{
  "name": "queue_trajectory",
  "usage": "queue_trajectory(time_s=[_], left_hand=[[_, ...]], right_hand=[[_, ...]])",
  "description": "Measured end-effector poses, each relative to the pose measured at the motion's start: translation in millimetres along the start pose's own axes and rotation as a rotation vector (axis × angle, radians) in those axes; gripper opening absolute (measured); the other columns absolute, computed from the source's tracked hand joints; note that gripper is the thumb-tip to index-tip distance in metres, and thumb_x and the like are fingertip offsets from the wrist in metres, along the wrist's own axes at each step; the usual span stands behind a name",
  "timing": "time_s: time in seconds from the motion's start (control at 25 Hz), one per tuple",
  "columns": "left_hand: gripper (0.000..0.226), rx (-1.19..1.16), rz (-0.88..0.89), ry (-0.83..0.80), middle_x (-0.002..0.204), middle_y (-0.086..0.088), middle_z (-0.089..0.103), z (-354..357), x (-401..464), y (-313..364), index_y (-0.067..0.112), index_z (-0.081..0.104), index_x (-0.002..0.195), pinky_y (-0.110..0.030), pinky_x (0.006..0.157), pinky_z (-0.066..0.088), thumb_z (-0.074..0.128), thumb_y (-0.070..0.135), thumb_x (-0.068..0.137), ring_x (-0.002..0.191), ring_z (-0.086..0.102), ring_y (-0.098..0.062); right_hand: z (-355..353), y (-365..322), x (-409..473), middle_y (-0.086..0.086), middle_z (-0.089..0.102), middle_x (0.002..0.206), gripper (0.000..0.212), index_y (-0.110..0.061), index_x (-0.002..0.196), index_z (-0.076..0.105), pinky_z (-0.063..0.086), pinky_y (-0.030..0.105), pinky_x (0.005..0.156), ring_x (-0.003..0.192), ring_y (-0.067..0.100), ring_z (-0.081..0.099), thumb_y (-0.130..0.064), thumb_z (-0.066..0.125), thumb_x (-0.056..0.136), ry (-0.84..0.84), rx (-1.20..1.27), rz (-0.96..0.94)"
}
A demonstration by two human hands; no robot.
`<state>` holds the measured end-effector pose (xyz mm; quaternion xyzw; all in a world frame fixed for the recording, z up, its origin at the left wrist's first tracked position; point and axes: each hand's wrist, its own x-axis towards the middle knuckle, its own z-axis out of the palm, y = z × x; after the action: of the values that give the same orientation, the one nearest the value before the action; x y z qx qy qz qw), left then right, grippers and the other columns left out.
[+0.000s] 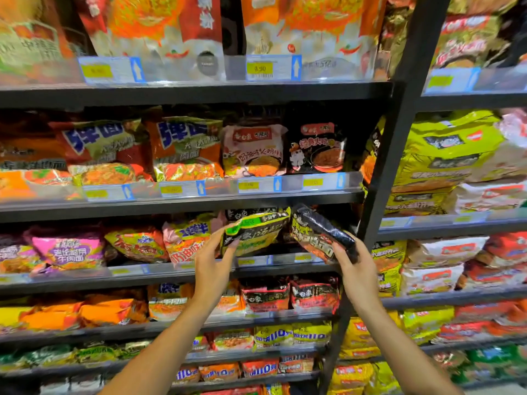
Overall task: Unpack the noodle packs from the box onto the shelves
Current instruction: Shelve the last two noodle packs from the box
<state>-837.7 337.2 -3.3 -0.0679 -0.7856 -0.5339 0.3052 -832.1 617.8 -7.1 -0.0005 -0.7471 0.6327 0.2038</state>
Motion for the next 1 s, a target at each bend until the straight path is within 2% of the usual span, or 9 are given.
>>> queue_trajectory(time_s=[0.2,0.36,0.48,0.56,0.64,0.72,0.8,0.92,1.0], left_hand=[[0.033,-0.048,-0.027,0.001,0.12,0.0,0.068,19.1,16.9,-33.7,0.014,0.064,0.127,-0.042,0.097,0.051,0.063,0.025,0.095,0.116,0.061,-0.018],[0.027,-0.037,-0.058,-0.071,0.117,0.011,0.066,28.3,32.9,-49.1,0.027,0.063,0.124,-0.029,0.095,0.05,0.061,0.023,0.097,0.115,0.058,-0.002],[0.01,0.136,-0.025,-0.148,0.095,0.018,0.052,36.8,38.8,-60.3,0.03,0.052,0.105,-0.028,0.076,0.042,0.054,0.021,0.101,0.091,0.051,0.006],[0.013,0.301,0.031,-0.127,0.086,0.009,0.037,40.6,41.7,-64.9,0.018,0.041,0.1,-0.026,0.066,0.032,0.054,0.014,0.1,0.082,0.047,-0.007],[0.026,0.472,0.144,-0.087,0.095,0.0,0.04,45.8,46.7,-67.9,0.01,0.043,0.114,-0.027,0.066,0.036,0.056,0.0,0.094,0.085,0.046,-0.021],[0.053,0.669,0.31,-0.064,0.11,-0.012,0.046,52.8,50.2,-72.5,0.007,0.048,0.128,-0.04,0.076,0.046,0.062,-0.013,0.081,0.095,0.044,-0.031],[0.064,0.765,0.433,-0.083,0.12,-0.013,0.044,55.9,52.2,-72.2,0.008,0.06,0.124,-0.049,0.084,0.044,0.066,-0.02,0.067,0.102,0.041,-0.034],[0.067,0.853,0.494,-0.165,0.133,-0.012,0.041,55.5,37.5,-71.3,0.012,0.064,0.124,-0.056,0.107,0.028,0.069,-0.017,0.064,0.121,0.038,-0.04],[0.063,0.957,0.52,-0.259,0.149,-0.014,0.041,50.1,20.8,-70.7,0.014,0.055,0.138,-0.062,0.119,0.007,0.068,0.001,0.077,0.141,0.028,-0.045]], right_hand=[[9.5,11.1,37.4,-0.015,0.066,0.114,0.033,-0.023,0.133,0.058,0.043,0.002,0.077,0.1,-0.014,0.059,-0.025,0.057,0.1,-0.018,-0.041,-0.006],[18.8,26.0,58.5,-0.006,0.062,0.127,0.04,-0.034,0.138,0.05,0.052,0.029,0.09,0.106,0.015,0.064,-0.034,0.058,0.099,-0.047,-0.106,0.003],[29.6,43.9,81.5,0.006,0.056,0.136,0.068,-0.019,0.146,0.039,0.045,0.042,0.104,0.126,0.024,0.054,-0.055,0.059,0.092,-0.051,-0.185,0.101],[40.4,46.3,92.8,0.008,0.062,0.114,0.069,-0.012,0.151,0.031,0.048,0.037,0.092,0.109,0.023,0.06,-0.043,0.06,0.096,-0.078,-0.277,0.174],[50.7,47.5,98.4,0.012,0.061,0.101,0.06,-0.005,0.147,0.032,0.049,0.038,0.079,0.094,0.03,0.061,-0.022,0.06,0.097,-0.021,-0.411,0.154],[60.0,45.0,96.0,0.02,0.052,0.126,0.048,-0.001,0.132,0.042,0.048,0.046,0.093,0.118,0.038,0.052,-0.013,0.067,0.092,0.114,-0.564,0.054],[67.2,48.7,88.1,0.02,0.044,0.134,0.041,-0.002,0.121,0.047,0.043,0.051,0.106,0.132,0.04,0.038,-0.011,0.071,0.088,0.176,-0.704,-0.107],[66.7,68.1,69.2,0.014,0.045,0.137,0.04,-0.008,0.127,0.055,0.039,0.05,0.11,0.136,0.035,0.035,-0.011,0.07,0.09,0.153,-0.778,-0.405],[63.1,72.2,53.2,0.007,0.04,0.15,0.047,-0.016,0.14,0.053,0.03,0.046,0.117,0.146,0.028,0.027,-0.021,0.064,0.095,0.055,-0.769,-0.485]])
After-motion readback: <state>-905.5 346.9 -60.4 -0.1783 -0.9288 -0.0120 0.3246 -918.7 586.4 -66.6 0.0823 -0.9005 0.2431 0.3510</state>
